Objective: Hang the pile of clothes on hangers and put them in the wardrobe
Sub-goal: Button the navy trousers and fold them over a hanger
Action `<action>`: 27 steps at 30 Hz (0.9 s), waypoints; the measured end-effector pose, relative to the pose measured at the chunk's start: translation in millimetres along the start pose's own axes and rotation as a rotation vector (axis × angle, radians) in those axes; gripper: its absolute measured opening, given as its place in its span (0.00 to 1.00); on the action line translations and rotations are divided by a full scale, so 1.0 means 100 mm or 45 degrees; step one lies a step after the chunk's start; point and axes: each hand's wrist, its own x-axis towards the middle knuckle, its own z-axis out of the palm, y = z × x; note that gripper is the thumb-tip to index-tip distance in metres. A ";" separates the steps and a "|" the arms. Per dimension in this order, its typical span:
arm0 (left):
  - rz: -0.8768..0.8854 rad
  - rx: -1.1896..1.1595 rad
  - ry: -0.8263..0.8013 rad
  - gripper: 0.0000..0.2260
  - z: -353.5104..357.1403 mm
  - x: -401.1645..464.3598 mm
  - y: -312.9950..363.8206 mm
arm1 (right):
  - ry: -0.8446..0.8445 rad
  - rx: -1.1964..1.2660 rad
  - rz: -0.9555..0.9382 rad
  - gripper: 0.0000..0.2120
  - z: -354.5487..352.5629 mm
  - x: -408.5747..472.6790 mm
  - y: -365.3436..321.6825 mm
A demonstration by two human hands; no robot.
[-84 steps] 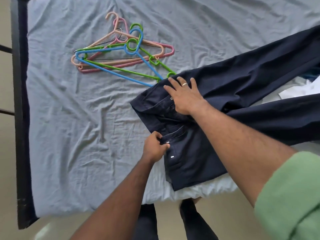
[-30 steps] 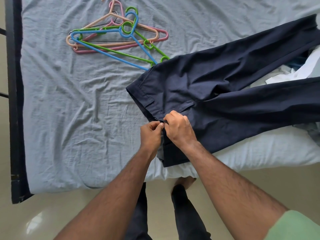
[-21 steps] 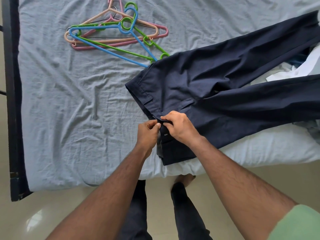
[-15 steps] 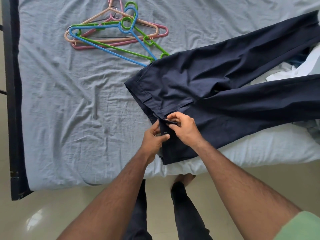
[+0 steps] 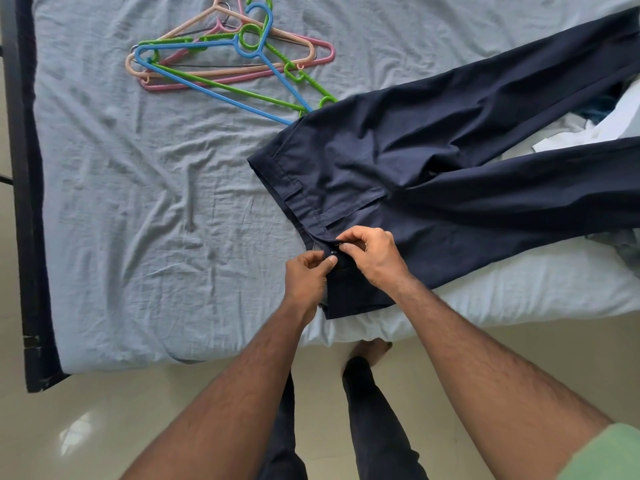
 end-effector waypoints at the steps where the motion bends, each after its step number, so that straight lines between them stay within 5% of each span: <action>1: 0.014 -0.004 -0.009 0.03 0.02 -0.01 0.02 | -0.014 -0.016 -0.004 0.06 -0.01 0.00 0.00; 18: -0.005 -0.022 0.053 0.09 0.11 0.07 0.09 | -0.038 -0.058 -0.113 0.05 -0.06 0.01 -0.05; 27: -0.020 -0.004 0.066 0.14 0.11 0.06 0.03 | 0.143 -0.387 -0.341 0.07 0.17 -0.10 -0.01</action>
